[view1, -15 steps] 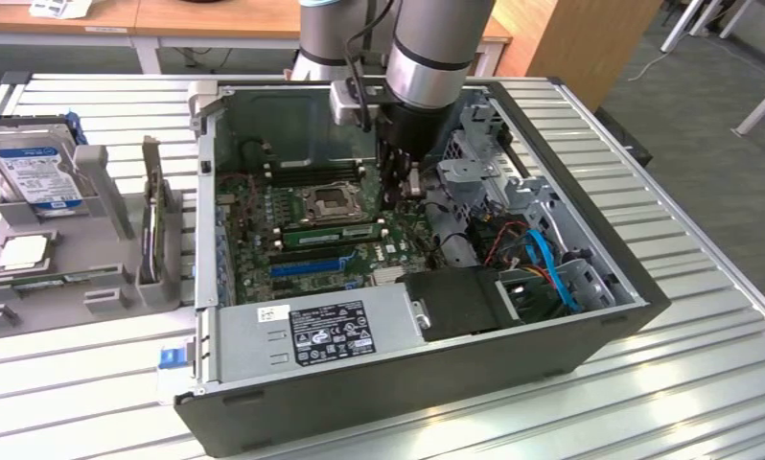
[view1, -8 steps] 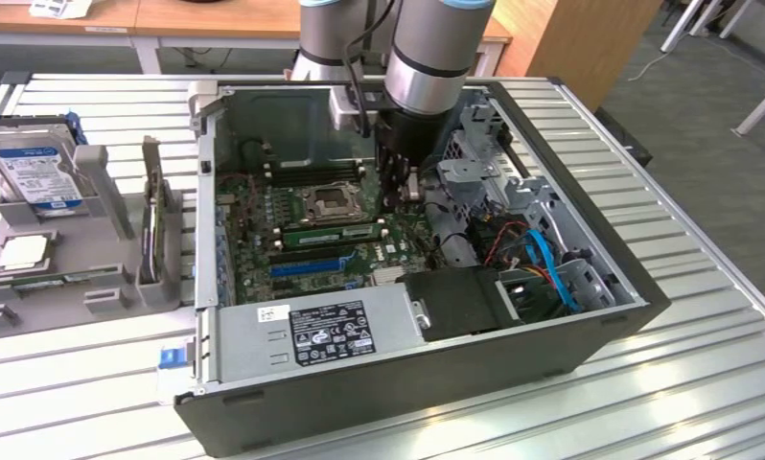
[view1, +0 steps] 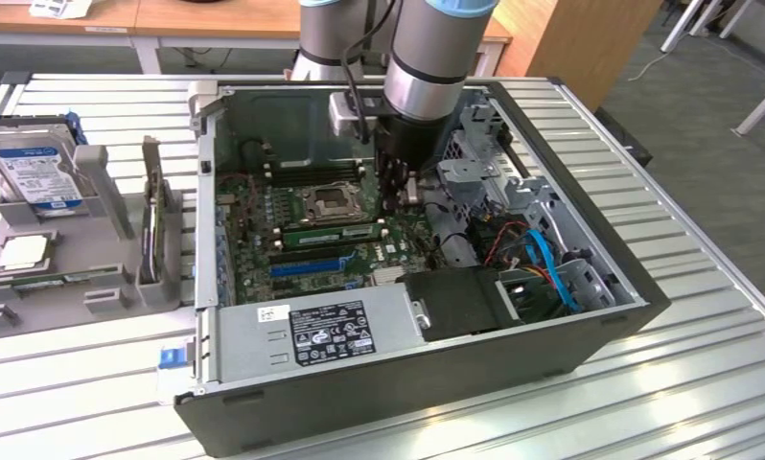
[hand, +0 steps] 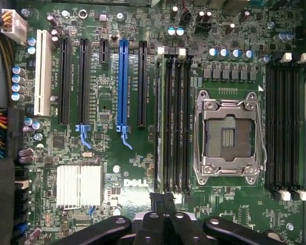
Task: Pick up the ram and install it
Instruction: 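Press down the ram until it locks into place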
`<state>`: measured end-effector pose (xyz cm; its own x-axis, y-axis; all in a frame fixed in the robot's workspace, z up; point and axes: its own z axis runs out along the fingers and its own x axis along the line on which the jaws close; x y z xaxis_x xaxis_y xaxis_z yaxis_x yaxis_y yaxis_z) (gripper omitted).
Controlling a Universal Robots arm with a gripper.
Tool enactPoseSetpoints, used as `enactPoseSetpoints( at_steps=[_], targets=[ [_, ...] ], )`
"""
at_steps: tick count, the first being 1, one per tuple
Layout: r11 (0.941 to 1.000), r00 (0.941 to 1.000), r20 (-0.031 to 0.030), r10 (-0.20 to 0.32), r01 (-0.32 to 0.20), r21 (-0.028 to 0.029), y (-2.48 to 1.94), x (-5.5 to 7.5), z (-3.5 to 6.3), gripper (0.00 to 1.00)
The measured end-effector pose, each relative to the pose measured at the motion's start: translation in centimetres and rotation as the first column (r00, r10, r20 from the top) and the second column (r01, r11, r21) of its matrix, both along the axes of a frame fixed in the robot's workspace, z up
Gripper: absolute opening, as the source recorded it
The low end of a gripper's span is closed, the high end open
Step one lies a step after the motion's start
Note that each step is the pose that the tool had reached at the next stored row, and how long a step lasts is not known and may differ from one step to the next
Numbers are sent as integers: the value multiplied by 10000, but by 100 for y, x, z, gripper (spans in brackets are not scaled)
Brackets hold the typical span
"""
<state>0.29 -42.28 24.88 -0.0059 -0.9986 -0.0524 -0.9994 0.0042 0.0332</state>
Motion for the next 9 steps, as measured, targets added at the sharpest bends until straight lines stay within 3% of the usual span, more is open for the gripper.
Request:
enactPoseSetpoints(
  at_steps=[9],
  targets=[
    [10000, 10000, 0, 0, 0, -1, 0, 0, -56, 10]
  ],
)
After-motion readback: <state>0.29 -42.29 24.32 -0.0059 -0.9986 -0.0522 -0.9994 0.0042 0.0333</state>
